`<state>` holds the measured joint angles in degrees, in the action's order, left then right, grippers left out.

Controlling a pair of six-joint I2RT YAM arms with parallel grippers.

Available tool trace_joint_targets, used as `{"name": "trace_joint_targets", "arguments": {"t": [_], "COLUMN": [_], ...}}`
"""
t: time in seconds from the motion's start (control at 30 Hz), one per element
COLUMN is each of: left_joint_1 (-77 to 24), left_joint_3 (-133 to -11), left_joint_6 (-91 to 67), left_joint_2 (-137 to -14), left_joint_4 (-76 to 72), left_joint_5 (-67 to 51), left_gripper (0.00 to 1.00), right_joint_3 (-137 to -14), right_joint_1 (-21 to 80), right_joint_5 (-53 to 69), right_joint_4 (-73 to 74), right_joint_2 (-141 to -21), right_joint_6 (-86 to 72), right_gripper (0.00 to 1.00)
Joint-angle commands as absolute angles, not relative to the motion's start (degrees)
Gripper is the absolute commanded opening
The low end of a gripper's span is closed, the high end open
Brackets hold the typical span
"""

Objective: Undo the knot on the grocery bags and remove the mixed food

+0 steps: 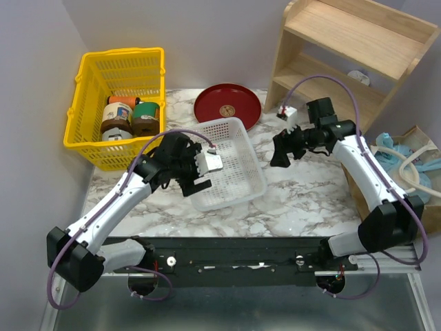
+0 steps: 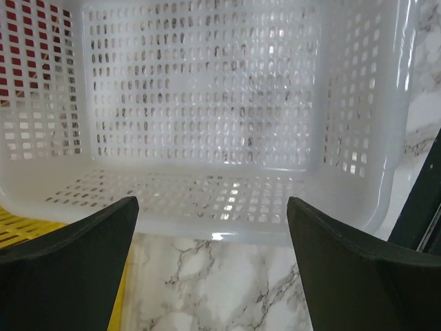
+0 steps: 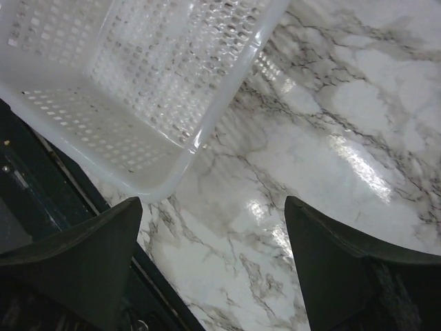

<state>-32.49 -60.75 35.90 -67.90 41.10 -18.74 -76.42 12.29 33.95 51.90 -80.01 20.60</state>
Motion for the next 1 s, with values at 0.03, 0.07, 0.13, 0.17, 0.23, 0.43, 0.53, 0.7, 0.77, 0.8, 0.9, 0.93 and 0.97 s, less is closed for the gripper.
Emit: {"name": "trace_joint_targets", "arguments": {"t": [0.03, 0.07, 0.13, 0.17, 0.23, 0.43, 0.53, 0.7, 0.77, 0.8, 0.9, 0.93, 0.97], "left_joint_1": [-32.7, -32.7, -32.7, -32.7, -32.7, -32.7, -32.61, -32.08, -32.08, -32.08, -32.08, -32.08, -32.08], "left_joint_3": [-56.35, -55.64, -53.8, -53.27, -52.13, -51.07, -50.8, -52.73, -54.4, -55.1, -57.39, -58.09, -58.44], "left_joint_6": [47.36, 47.72, 47.46, 47.03, 46.5, 44.3, 44.65, 44.3, 43.77, 43.6, 42.28, 42.01, 41.75], "left_joint_2": [-60.91, -60.39, -59.15, -58.8, -58.36, -58.36, -57.92, -56.0, -55.02, -54.41, -53.88, -53.88, -53.88], "left_joint_4": [50.71, 51.06, 50.98, 50.72, 50.63, 49.05, 48.69, 50.62, 50.97, 50.98, 49.93, 49.49, 48.61], "left_joint_5": [-13.55, -12.84, -11.78, -11.69, -11.69, -9.06, -7.03, -9.4, -12.64, -13.61, -15.9, -16.08, -16.35], "left_gripper": [0.99, 0.99, 0.99, 0.99, 0.99, 0.99, 0.99, 0.99, 0.99, 0.99, 0.99, 0.99, 0.99], "right_joint_3": [-77.6, -79.35, -81.73, -82.96, -86.47, -89.38, -88.43, -86.92, -87.01, -87.19, -90.33, -91.4, -92.89], "right_joint_1": [18.19, 18.63, 20.12, 20.47, 21.44, 22.23, 23.73, 26.01, 26.54, 26.72, 27.15, 27.42, 27.77], "right_joint_5": [32.96, 33.57, 33.57, 32.97, 31.21, 29.44, 30.5, 32.51, 34.35, 34.97, 40.15, 41.38, 42.27], "right_joint_4": [46.06, 45.62, 44.83, 44.65, 44.3, 42.98, 43.07, 42.1, 41.75, 40.79, 39.56, 39.55, 39.64], "right_joint_2": [-87.0, -88.75, -93.15, -94.64, -99.2, -104.41, -104.33, -104.5, -105.11, -106.07, -108.27, -109.93, -110.56], "right_joint_6": [15.92, 15.39, 14.07, 13.71, 12.31, 8.63, 7.3, 3.17, 0.1, -2.44, -7.64, -8.69, -8.88], "right_gripper": [0.93, 0.93, 0.92, 0.92, 0.92, 0.89, 0.88, 0.78, 0.74, 0.73, 0.74, 0.74, 0.75]}}
